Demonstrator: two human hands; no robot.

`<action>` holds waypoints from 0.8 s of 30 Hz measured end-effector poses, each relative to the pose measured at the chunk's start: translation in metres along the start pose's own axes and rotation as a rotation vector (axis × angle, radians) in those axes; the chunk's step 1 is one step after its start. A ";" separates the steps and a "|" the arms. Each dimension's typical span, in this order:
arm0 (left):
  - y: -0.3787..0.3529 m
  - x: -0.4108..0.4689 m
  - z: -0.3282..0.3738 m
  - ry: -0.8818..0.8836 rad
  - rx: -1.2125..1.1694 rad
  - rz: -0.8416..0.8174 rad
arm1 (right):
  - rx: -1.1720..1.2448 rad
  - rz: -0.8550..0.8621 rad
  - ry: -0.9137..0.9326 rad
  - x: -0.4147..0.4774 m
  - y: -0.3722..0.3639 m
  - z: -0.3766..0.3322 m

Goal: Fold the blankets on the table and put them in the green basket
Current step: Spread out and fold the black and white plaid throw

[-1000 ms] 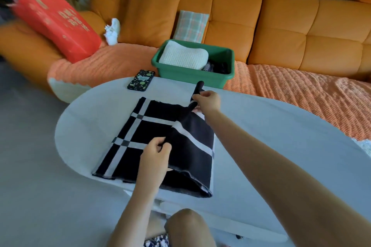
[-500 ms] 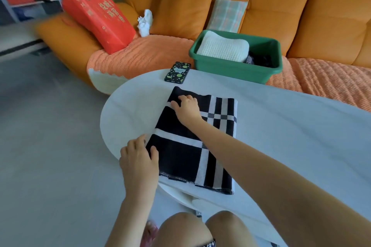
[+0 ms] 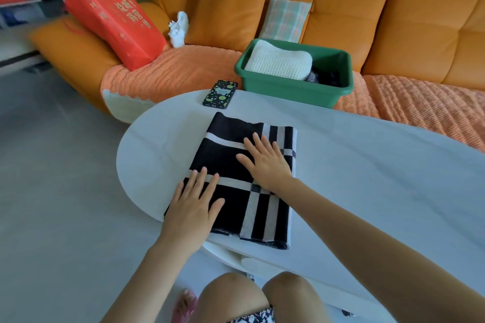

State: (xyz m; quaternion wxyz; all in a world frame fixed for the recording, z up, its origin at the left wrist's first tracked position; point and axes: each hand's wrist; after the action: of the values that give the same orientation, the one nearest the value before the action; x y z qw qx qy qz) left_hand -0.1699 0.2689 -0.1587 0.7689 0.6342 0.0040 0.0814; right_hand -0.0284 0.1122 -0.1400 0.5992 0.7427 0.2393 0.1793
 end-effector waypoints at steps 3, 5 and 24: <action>0.010 0.004 0.002 0.017 -0.007 -0.013 | -0.012 0.054 -0.070 -0.004 0.010 0.022; 0.008 0.004 0.003 0.016 -0.015 -0.021 | -0.008 0.029 -0.110 -0.011 0.008 0.036; 0.005 -0.007 0.008 -0.052 -0.041 -0.114 | 0.045 -0.049 -0.106 -0.033 0.004 0.048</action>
State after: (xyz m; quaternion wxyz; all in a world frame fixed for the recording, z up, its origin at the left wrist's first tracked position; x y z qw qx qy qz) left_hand -0.1764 0.2616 -0.1526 0.7848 0.6191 0.0184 0.0211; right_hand -0.0282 0.0540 -0.1455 0.5985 0.7582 0.2294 0.1196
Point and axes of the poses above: each hand's wrist, its own x-axis towards the middle knuckle, its own y-axis out of the back of the hand, z = x × y, and after that the axes turned 6 degrees about y, right-handed
